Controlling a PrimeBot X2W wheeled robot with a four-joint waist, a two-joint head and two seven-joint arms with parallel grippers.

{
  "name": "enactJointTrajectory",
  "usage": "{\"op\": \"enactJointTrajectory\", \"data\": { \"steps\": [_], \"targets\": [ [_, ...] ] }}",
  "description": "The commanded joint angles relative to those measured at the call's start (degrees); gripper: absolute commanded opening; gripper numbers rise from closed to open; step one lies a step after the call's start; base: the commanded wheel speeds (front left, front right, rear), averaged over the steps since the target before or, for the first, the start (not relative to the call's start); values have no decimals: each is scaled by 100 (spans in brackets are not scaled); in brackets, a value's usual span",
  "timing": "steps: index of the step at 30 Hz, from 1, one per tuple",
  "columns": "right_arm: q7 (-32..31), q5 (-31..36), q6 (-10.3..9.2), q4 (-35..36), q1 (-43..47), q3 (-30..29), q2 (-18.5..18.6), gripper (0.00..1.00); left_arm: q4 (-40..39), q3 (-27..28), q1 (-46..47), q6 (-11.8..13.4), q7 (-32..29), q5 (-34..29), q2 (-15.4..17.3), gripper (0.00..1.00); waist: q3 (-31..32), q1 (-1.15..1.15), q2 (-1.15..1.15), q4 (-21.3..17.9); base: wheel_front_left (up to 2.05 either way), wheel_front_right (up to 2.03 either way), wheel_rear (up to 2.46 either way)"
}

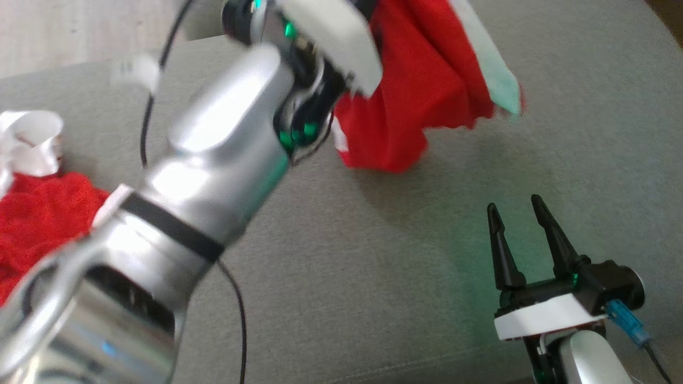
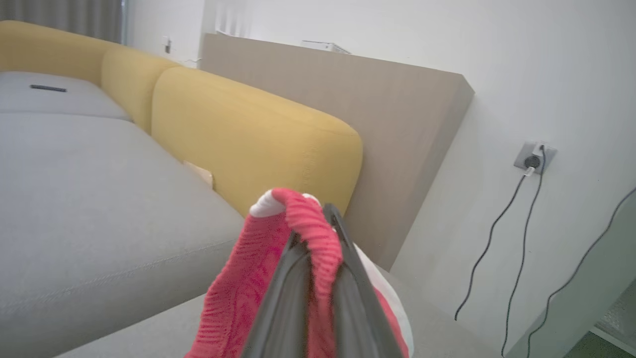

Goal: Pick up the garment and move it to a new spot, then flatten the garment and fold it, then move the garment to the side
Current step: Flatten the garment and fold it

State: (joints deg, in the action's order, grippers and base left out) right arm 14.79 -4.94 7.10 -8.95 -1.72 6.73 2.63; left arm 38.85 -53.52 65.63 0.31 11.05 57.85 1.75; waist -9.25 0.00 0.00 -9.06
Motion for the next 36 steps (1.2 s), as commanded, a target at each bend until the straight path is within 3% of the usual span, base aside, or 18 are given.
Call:
{"op": "enactJointTrajectory", "data": {
  "steps": [1,5,8,13,14,16,20,29,36],
  "targets": [
    [21,41,39,203,-67,112,25,100,-81,102,-101,28,93,9,115,0,19,0,0,134,0,0,0],
    [21,93,39,253,-33,40,25,100,-67,-6,-1245,89,347,-106,150,0,-41,0,0,361,0,0,0],
    [21,128,39,280,-20,-33,25,100,-344,331,-2201,-134,388,-90,150,0,-85,0,0,506,0,0,0],
    [21,225,39,295,-20,-117,25,100,-898,967,-3660,-429,393,-675,136,3,-184,0,0,757,0,0,0],
    [21,229,39,298,-23,-135,25,100,-925,981,-3897,-502,393,-686,132,23,-199,0,0,796,0,0,0],
    [21,235,39,297,-35,-144,25,100,-954,986,-4235,-595,394,-721,127,97,-218,0,0,845,0,0,0],
    [21,229,39,303,-45,-160,25,100,-964,964,-4562,-684,394,-705,162,100,-244,0,0,928,0,0,0],
    [21,204,39,254,-24,-83,25,100,-1251,1018,-4407,-769,136,-357,844,100,-211,0,0,947,0,0,0],
    [21,239,39,253,-20,-43,25,100,-1589,507,-3999,-778,-485,-16,1191,100,-214,0,0,838,0,0,0]
  ]
}}
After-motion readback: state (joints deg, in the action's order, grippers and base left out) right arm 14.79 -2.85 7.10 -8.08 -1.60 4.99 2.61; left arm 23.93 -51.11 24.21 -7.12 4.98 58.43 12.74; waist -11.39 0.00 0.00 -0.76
